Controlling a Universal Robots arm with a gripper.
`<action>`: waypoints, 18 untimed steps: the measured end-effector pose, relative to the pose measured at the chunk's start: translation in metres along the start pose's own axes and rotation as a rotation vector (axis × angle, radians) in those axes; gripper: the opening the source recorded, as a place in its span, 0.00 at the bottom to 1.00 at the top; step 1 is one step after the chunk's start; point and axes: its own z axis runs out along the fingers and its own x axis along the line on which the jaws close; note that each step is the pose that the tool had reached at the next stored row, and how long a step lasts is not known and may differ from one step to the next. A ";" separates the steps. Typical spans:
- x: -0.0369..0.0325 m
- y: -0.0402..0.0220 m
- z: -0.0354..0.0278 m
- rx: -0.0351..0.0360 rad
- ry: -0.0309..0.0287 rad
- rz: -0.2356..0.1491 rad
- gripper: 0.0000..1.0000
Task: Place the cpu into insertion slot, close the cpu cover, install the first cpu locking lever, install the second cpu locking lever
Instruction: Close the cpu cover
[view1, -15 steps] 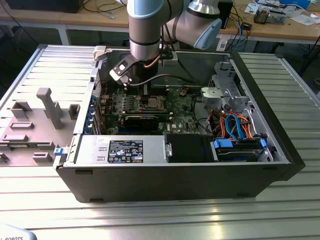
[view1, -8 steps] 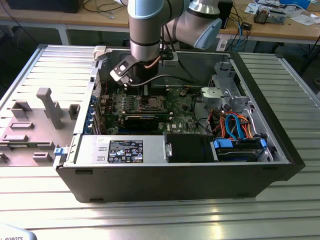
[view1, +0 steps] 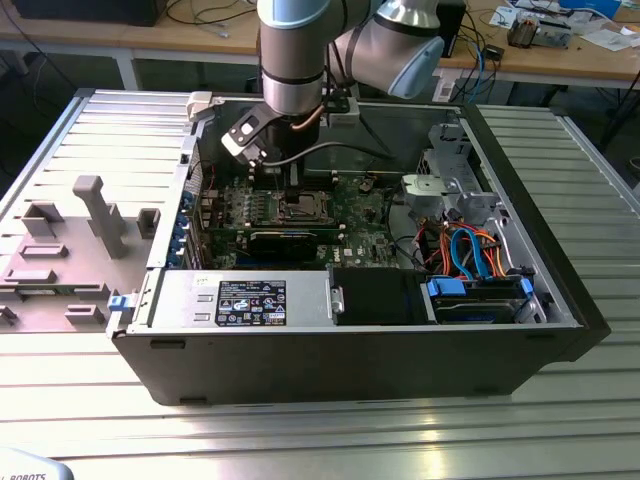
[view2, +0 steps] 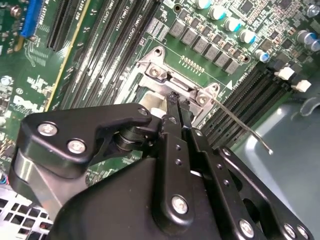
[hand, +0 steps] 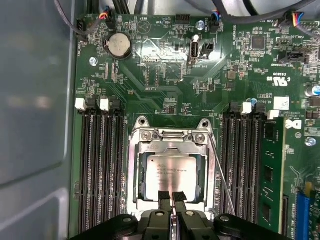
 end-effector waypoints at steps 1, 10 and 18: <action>0.0000 0.0010 -0.0001 0.0007 0.0001 0.001 0.16; -0.0003 0.0116 -0.0044 0.0089 0.0003 0.004 0.16; 0.0002 0.0122 -0.0240 0.0089 0.0003 0.004 0.16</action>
